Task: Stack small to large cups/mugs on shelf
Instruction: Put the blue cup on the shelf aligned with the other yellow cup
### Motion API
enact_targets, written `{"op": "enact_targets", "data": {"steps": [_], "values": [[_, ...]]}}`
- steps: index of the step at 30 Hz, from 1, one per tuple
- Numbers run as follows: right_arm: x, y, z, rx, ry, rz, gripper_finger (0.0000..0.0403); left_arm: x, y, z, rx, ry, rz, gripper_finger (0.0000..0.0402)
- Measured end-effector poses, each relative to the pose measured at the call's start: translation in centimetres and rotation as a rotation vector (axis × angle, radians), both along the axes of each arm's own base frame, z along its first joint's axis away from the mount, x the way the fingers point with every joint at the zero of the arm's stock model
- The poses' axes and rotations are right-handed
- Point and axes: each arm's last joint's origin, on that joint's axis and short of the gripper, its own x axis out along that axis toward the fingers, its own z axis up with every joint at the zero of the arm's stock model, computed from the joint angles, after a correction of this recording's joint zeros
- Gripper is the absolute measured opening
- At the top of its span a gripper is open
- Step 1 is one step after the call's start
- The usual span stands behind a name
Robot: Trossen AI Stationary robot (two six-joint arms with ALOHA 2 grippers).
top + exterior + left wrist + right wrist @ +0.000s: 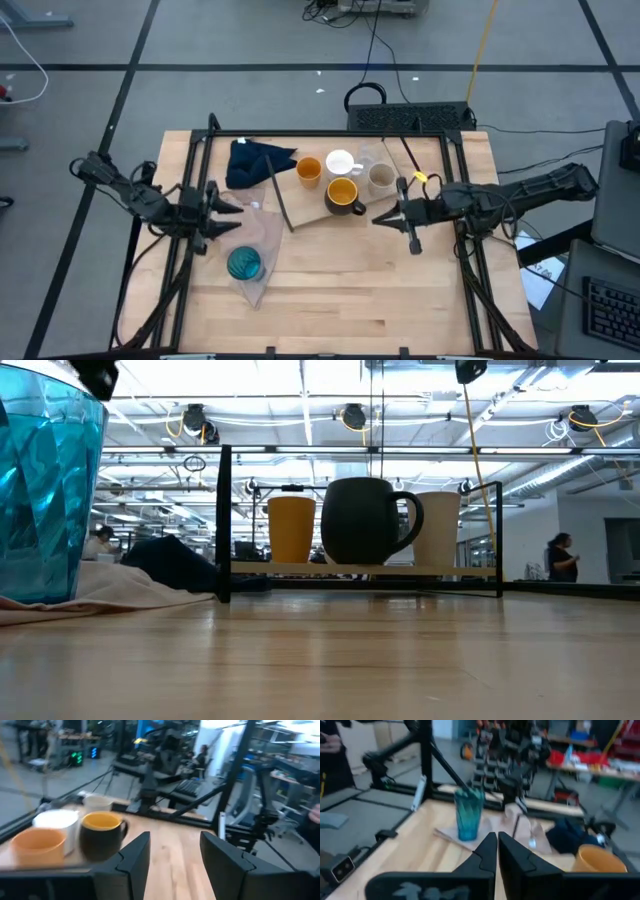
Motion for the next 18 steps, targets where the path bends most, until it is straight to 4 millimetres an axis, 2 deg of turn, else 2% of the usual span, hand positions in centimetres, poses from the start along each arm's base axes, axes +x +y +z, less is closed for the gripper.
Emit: {"op": "enact_targets", "data": {"steps": [6,12,18], "values": [[-0.3,1.6,0.4,-0.057,-0.068,0.091,0.0008,2.0,-1.4,-0.2,0.105,0.002,-0.045,0.0172],[-0.4,2.5,-0.1,-0.067,-0.032,0.134,0.0009,2.6,-1.7,-0.8,0.123,0.092,-0.048,0.0172],[-0.2,2.7,-0.4,-0.069,-0.016,0.144,0.0009,2.2,-1.4,2.4,0.059,0.284,0.0,0.0172]]}}
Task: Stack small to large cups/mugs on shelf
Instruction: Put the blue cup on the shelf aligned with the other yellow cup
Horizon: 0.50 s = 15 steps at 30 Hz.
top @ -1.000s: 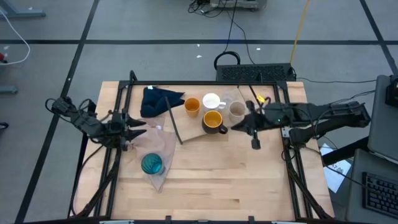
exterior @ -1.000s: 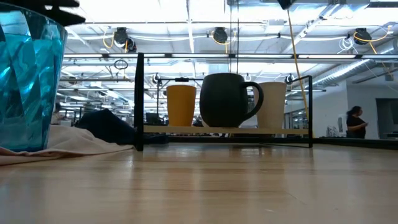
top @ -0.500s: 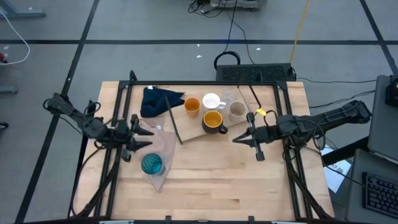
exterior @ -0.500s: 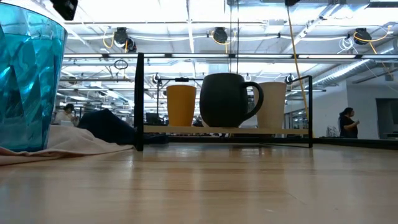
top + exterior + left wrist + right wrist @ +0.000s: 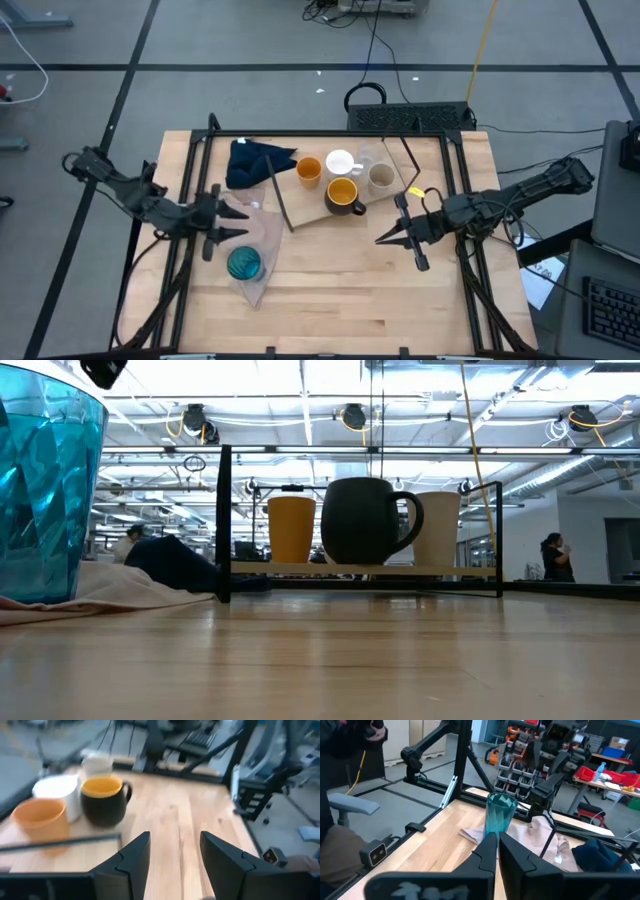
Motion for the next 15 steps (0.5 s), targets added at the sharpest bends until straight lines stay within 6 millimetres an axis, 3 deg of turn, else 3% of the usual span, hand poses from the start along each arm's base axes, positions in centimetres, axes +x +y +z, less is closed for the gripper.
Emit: {"op": "enact_targets", "data": {"steps": [5,15], "values": [[0.2,0.1,-0.2,0.007,0.014,-0.002,0.0009,0.9,-0.6,2.1,-0.027,0.236,0.047,0.0172],[0.2,0.1,-0.2,0.007,0.014,-0.005,0.0009,3.7,-3.1,2.0,-0.097,0.715,0.06,0.0172]]}}
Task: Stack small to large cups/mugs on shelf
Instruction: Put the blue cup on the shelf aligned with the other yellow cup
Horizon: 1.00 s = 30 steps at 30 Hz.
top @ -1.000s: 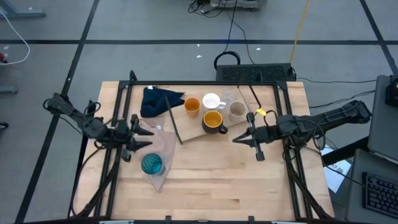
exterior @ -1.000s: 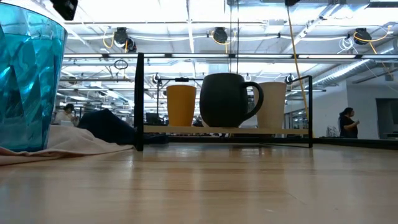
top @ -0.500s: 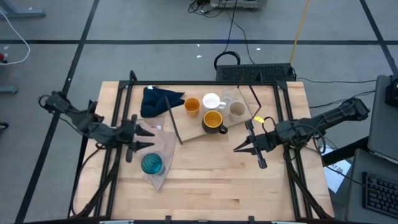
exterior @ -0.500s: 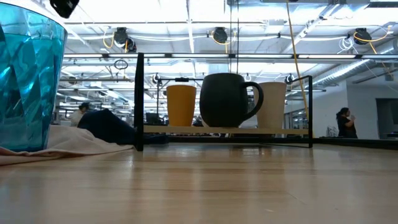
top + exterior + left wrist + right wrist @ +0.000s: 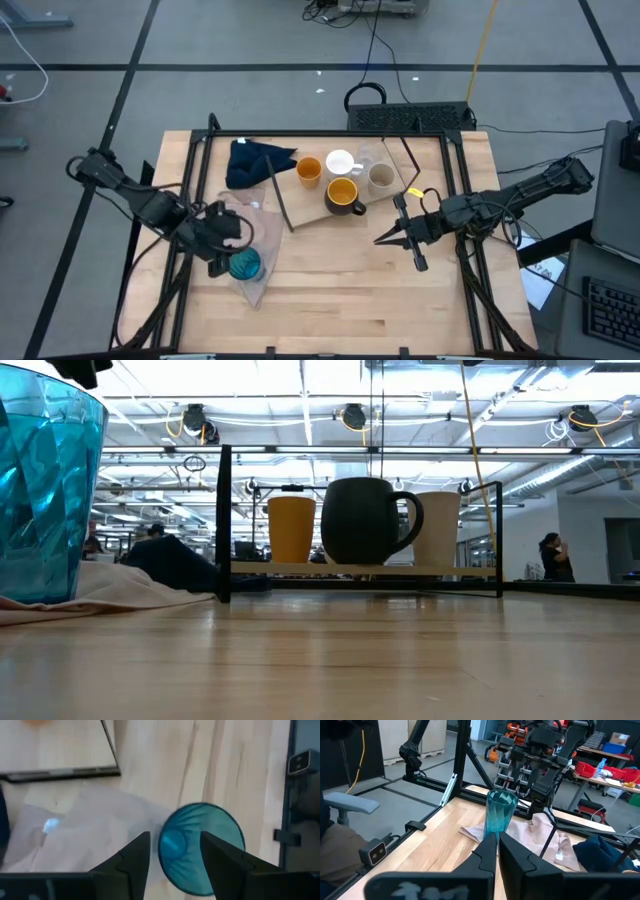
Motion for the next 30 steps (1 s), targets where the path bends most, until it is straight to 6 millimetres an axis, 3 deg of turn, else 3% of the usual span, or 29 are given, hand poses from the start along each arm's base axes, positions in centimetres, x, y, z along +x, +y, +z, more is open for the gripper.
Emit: {"op": "enact_targets", "data": {"steps": [10,30], "values": [[0.0,0.0,-0.3,0.004,0.033,-0.003,0.0009,0.9,-0.5,-1.2,0.013,0.21,0.063,0.0172],[-0.1,0.0,-0.6,-0.006,0.061,-0.003,0.0009,1.8,-0.7,-3.1,0.044,0.258,0.08,0.0172]]}}
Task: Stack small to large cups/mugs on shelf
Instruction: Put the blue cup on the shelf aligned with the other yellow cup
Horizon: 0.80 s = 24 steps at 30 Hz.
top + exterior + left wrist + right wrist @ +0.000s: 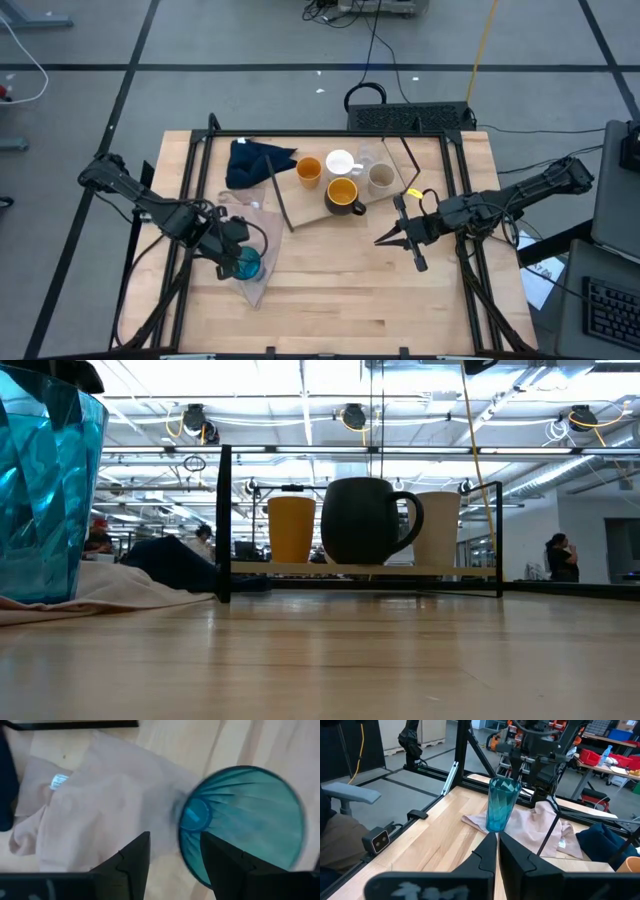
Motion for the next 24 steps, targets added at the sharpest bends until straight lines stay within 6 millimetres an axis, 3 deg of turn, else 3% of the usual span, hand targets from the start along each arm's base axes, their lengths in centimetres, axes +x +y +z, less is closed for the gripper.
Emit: {"op": "enact_targets", "data": {"steps": [24], "values": [[0.0,0.0,-0.1,-0.005,0.014,0.0,0.0009,1.0,1.8,-3.4,-0.084,0.062,0.002,0.0172]]}}
